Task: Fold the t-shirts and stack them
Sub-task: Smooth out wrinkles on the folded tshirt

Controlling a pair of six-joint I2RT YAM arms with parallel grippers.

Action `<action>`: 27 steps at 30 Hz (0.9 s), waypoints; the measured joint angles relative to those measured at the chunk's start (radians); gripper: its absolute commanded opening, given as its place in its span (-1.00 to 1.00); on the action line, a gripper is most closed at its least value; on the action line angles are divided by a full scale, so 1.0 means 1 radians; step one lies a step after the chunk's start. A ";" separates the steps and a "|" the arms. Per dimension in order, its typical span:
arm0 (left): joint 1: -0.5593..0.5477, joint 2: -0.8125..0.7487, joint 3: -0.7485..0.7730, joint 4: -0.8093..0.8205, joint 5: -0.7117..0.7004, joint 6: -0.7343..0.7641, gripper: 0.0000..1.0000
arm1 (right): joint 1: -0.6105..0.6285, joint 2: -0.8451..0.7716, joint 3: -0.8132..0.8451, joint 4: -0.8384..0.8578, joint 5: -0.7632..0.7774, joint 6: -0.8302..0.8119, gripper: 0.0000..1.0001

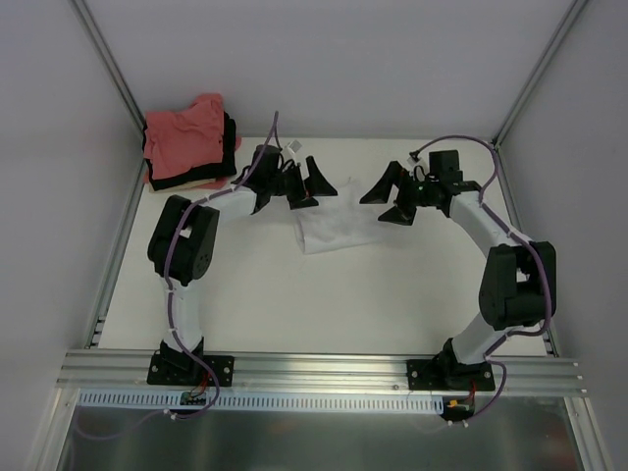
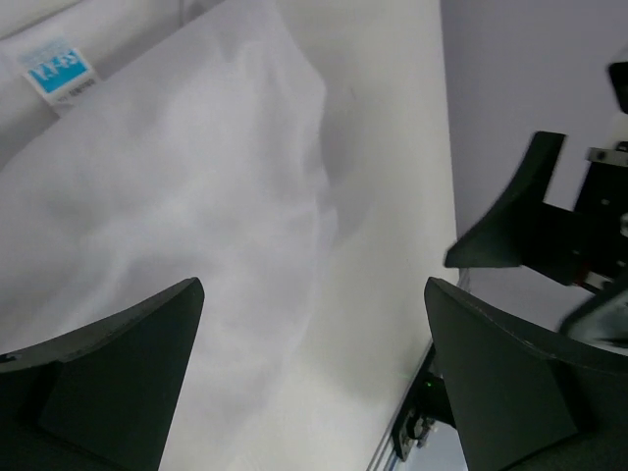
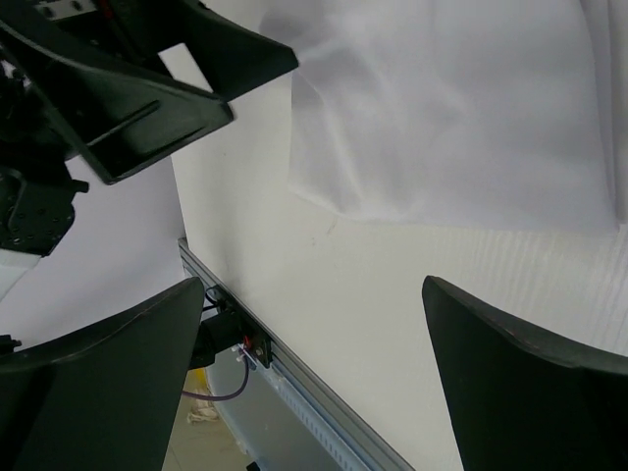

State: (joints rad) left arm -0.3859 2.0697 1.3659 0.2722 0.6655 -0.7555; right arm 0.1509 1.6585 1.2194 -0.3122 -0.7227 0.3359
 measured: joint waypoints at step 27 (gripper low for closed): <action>-0.099 -0.175 -0.470 0.179 0.006 -0.118 0.97 | -0.004 -0.190 -0.121 -0.065 0.008 -0.035 0.99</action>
State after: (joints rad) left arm -0.4850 1.8946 0.8955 0.4511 0.6716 -0.8738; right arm 0.1471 1.4685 1.0981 -0.3771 -0.7151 0.3008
